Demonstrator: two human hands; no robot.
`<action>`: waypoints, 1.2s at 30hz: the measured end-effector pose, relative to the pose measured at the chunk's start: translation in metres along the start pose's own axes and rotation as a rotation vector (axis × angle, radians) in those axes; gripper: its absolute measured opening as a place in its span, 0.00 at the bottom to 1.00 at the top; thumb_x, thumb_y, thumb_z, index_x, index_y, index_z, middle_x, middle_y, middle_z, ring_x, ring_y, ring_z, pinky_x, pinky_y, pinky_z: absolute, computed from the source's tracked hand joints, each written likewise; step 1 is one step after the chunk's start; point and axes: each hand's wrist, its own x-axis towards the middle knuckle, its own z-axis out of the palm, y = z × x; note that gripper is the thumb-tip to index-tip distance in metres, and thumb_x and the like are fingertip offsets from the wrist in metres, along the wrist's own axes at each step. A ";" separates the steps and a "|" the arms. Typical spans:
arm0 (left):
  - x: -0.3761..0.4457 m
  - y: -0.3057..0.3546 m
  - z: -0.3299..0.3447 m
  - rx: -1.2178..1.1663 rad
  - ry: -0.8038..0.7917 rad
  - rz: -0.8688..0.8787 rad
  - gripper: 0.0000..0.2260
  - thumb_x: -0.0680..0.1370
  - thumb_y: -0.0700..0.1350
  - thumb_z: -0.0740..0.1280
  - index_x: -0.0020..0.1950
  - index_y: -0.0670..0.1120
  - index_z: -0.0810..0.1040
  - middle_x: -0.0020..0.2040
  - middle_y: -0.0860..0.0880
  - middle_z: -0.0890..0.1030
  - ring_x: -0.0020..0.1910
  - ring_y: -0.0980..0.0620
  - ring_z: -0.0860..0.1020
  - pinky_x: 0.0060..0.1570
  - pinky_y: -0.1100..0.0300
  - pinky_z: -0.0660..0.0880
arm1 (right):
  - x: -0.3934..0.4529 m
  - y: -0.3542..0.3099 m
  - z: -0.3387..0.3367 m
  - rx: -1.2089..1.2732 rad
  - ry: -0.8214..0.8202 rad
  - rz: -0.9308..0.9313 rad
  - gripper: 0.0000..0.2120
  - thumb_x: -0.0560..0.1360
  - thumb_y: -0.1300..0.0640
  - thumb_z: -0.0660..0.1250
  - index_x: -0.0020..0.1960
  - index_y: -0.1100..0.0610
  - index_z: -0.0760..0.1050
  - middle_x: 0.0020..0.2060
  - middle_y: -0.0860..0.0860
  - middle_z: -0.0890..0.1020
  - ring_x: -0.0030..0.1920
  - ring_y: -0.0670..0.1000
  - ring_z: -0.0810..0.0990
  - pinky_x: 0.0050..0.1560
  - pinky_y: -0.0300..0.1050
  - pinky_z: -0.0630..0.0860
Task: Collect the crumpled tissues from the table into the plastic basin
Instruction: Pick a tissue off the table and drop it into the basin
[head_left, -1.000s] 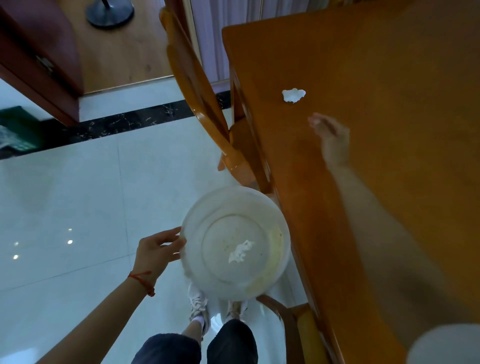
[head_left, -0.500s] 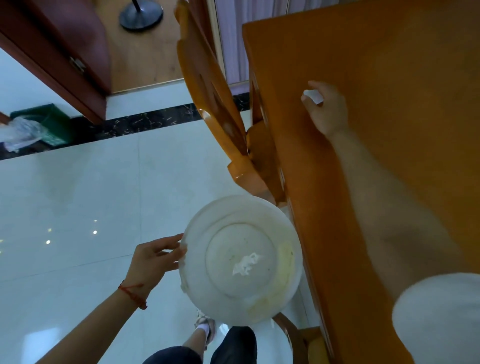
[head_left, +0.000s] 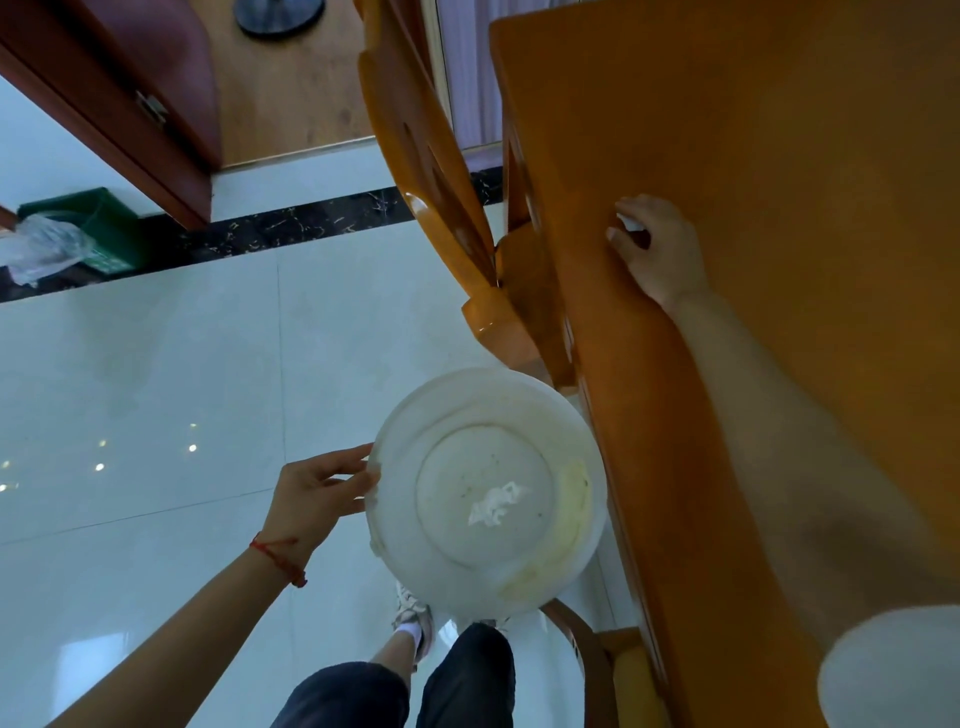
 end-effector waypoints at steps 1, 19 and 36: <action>0.000 0.000 0.000 -0.003 -0.004 -0.003 0.12 0.71 0.32 0.69 0.48 0.47 0.82 0.35 0.54 0.85 0.34 0.55 0.82 0.36 0.61 0.81 | -0.008 -0.001 0.000 0.009 0.000 0.005 0.19 0.76 0.52 0.62 0.65 0.58 0.71 0.66 0.56 0.72 0.70 0.54 0.65 0.71 0.55 0.60; 0.000 0.001 -0.002 -0.018 -0.039 -0.003 0.13 0.71 0.35 0.70 0.56 0.39 0.79 0.43 0.42 0.82 0.41 0.45 0.80 0.37 0.61 0.81 | -0.170 -0.051 0.017 0.127 0.141 0.028 0.16 0.74 0.60 0.66 0.60 0.62 0.74 0.58 0.59 0.79 0.59 0.50 0.74 0.63 0.47 0.70; 0.008 -0.006 -0.007 -0.007 -0.065 0.019 0.14 0.72 0.36 0.70 0.57 0.39 0.79 0.40 0.45 0.82 0.41 0.48 0.80 0.37 0.62 0.81 | -0.235 -0.130 0.051 0.327 -0.087 0.309 0.17 0.76 0.56 0.64 0.64 0.57 0.72 0.63 0.51 0.76 0.59 0.41 0.69 0.57 0.23 0.62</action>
